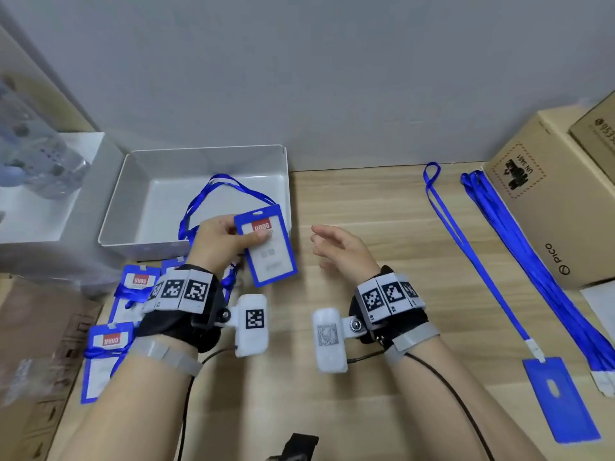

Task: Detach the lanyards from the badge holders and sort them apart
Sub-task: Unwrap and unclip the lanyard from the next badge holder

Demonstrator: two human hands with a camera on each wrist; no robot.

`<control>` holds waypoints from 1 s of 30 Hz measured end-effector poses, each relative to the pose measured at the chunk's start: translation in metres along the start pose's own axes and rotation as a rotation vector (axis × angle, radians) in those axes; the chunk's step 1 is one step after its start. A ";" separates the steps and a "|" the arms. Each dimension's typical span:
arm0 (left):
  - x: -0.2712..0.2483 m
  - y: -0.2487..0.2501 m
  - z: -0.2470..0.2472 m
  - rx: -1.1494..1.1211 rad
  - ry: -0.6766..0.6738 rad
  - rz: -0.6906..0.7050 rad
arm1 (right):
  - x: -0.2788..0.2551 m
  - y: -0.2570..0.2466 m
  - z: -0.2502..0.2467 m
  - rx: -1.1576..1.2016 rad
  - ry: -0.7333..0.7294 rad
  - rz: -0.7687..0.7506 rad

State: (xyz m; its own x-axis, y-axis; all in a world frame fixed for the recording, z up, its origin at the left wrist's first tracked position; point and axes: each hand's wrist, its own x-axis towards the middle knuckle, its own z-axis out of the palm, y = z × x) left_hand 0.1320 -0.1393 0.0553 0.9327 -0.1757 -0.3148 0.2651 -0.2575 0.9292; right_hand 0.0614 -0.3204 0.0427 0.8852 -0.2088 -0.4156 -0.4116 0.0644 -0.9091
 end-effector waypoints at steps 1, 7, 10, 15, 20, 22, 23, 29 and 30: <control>-0.007 -0.001 0.016 -0.039 -0.047 -0.013 | -0.005 0.005 -0.005 0.034 -0.015 0.008; -0.034 -0.014 0.083 -0.187 -0.168 -0.047 | -0.028 0.028 -0.032 0.017 -0.091 -0.094; -0.034 -0.030 0.064 -0.190 0.149 -0.022 | -0.029 0.036 -0.042 -0.049 -0.034 -0.090; -0.023 -0.051 0.006 0.190 0.510 -0.174 | -0.029 0.035 -0.040 -0.044 -0.050 -0.069; -0.012 -0.048 0.001 0.055 0.181 -0.213 | -0.021 0.031 -0.029 -0.025 -0.068 -0.054; -0.007 -0.042 -0.003 0.023 0.124 -0.222 | -0.018 0.031 -0.025 -0.022 -0.066 -0.048; -0.007 -0.036 -0.007 0.023 0.100 -0.231 | -0.016 0.030 -0.023 -0.020 -0.065 -0.043; 0.010 0.010 -0.032 -0.226 0.135 -0.065 | -0.010 0.035 -0.016 0.012 -0.061 -0.026; 0.014 0.017 -0.034 -0.270 0.162 -0.048 | -0.010 0.036 -0.015 0.013 -0.059 -0.024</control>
State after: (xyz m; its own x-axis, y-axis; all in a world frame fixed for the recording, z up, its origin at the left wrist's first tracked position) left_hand 0.1577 -0.1135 0.0732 0.9387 -0.0104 -0.3446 0.3447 0.0033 0.9387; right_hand 0.0349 -0.3303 0.0145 0.9064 -0.1522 -0.3941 -0.3873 0.0729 -0.9191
